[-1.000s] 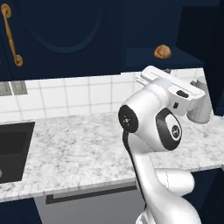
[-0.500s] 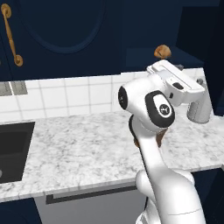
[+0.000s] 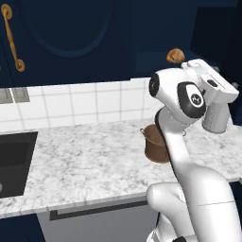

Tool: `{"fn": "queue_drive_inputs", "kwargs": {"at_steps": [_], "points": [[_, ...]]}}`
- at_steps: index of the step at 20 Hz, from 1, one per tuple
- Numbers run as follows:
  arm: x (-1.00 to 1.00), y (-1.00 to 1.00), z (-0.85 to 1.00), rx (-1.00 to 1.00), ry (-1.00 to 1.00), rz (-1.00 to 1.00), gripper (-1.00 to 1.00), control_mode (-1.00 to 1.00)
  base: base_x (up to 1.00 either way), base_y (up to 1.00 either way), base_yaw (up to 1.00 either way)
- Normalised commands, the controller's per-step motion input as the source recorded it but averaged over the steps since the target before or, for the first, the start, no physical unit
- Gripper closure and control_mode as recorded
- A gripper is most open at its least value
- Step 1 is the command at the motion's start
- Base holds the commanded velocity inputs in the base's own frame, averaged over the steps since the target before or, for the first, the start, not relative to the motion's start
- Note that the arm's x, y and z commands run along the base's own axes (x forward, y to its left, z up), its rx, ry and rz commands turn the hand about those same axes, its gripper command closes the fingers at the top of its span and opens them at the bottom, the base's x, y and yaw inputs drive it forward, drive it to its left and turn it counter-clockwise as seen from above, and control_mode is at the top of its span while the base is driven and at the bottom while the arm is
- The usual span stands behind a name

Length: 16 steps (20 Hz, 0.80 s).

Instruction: Open the cabinet, pick up the bread from the cabinet and place it in the basket. Then move the basket to the dining counter.

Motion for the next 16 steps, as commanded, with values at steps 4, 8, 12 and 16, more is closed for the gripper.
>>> {"fn": "queue_drive_inputs", "kwargs": {"at_steps": [4,8,12,16], "points": [[-0.11,-0.97,0.0,0.21,-0.05,-0.05,-1.0,-1.0,0.0,0.0,0.0],[-0.24,-1.0,0.0,0.25,-0.13,-0.01,-1.0,-1.0,0.0,0.0,0.0],[0.07,-1.0,-0.01,0.24,-0.11,0.0,-1.0,-1.0,0.0,0.0,0.0],[0.38,-0.87,-0.03,0.2,-0.03,0.02,-1.0,-1.0,0.0,0.0,0.0]]}}
